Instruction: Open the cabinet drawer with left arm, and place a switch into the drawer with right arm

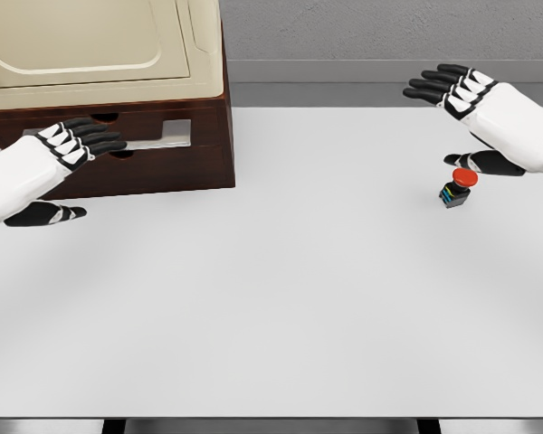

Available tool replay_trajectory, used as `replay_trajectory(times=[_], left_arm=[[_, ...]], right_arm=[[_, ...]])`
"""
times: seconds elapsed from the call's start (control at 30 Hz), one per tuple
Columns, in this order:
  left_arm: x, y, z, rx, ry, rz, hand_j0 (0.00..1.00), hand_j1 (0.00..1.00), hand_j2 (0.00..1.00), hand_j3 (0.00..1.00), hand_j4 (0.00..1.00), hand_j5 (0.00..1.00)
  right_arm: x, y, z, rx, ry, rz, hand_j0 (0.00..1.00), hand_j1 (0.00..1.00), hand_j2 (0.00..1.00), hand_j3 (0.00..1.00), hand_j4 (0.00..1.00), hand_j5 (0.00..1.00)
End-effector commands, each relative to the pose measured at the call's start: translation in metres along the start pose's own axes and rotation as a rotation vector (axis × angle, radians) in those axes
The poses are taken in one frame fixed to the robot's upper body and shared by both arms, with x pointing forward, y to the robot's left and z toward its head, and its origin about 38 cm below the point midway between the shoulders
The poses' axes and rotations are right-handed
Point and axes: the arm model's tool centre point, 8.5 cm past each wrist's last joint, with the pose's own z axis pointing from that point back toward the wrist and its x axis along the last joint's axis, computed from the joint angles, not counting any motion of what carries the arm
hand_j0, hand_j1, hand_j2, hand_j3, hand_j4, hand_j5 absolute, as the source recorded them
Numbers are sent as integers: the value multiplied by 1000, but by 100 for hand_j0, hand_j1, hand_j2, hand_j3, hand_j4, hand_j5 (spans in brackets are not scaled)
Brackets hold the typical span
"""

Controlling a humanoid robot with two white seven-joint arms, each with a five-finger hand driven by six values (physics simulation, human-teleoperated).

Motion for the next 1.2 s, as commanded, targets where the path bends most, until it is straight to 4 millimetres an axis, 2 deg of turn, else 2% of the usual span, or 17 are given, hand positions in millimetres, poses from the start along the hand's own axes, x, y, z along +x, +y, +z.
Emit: replay_trajectory(times=[0.0, 0.07, 0.23, 0.27, 0.3, 0.33, 0.4, 0.43, 0.5, 0.57, 0.67, 0.8, 0.87, 1.1, 1.17], left_arm=[[0, 0, 0, 5, 0, 6, 100, 100, 100, 100, 100, 100], [-1, 1, 0, 4, 1, 2, 100, 100, 100, 100, 100, 100], [-2, 25, -10, 36, -20, -52, 100, 100, 100, 100, 100, 100], [-2, 27, -13, 30, -24, -58, 100, 100, 100, 100, 100, 100], [-2, 26, -13, 25, -26, -58, 100, 100, 100, 100, 100, 100], [1, 19, -17, -32, -37, -50, 100, 100, 100, 100, 100, 100], [4, 12, -19, -68, -47, -41, 100, 100, 100, 100, 100, 100], [8, 4, -27, -147, -74, -39, 100, 100, 100, 100, 100, 100], [8, 8, -31, -184, -83, -51, 100, 100, 100, 100, 100, 100], [14, 9, -33, -257, -119, -18, 100, 100, 100, 100, 100, 100], [20, 7, -46, -244, -151, -1, 100, 100, 100, 100, 100, 100], [17, 15, -56, -216, -153, 14, 100, 100, 100, 100, 100, 100], [16, 15, -58, -206, -144, 26, 100, 100, 100, 100, 100, 100], [-5, -1, -64, -203, -32, 136, 100, 100, 100, 100, 100, 100], [-10, -3, -73, -212, -35, 147, 100, 100, 100, 100, 100, 100]], right_arm=[[-1, -2, 2, -1, 2, 1, 100, 100, 100, 100, 100, 100], [-2, -4, 3, 12, 4, 9, 100, 100, 100, 100, 100, 100], [-5, -9, 5, 3, 10, 13, 100, 100, 100, 100, 100, 100], [-11, -20, 15, 45, 25, 52, 100, 100, 100, 100, 100, 100], [-12, -23, 18, 57, 28, 63, 100, 100, 100, 100, 100, 100], [-17, -36, 28, 90, 42, 87, 100, 100, 100, 100, 100, 100], [-17, -37, 28, 94, 42, 88, 100, 100, 100, 100, 100, 100], [-20, -40, 29, 89, 50, 91, 100, 100, 100, 100, 100, 100], [-18, -41, 28, 89, 43, 97, 100, 100, 100, 100, 100, 100], [-16, -38, 26, 83, 38, 86, 100, 100, 100, 100, 100, 100], [-17, -33, 28, 108, 42, 89, 100, 100, 100, 100, 100, 100], [-16, -34, 29, 118, 39, 94, 100, 100, 100, 100, 100, 100], [-15, -25, 28, 138, 33, 80, 100, 100, 100, 100, 100, 100], [-12, -11, 24, 203, 15, 59, 100, 100, 100, 100, 100, 100], [-11, -9, 22, 223, 11, 56, 100, 100, 100, 100, 100, 100]])
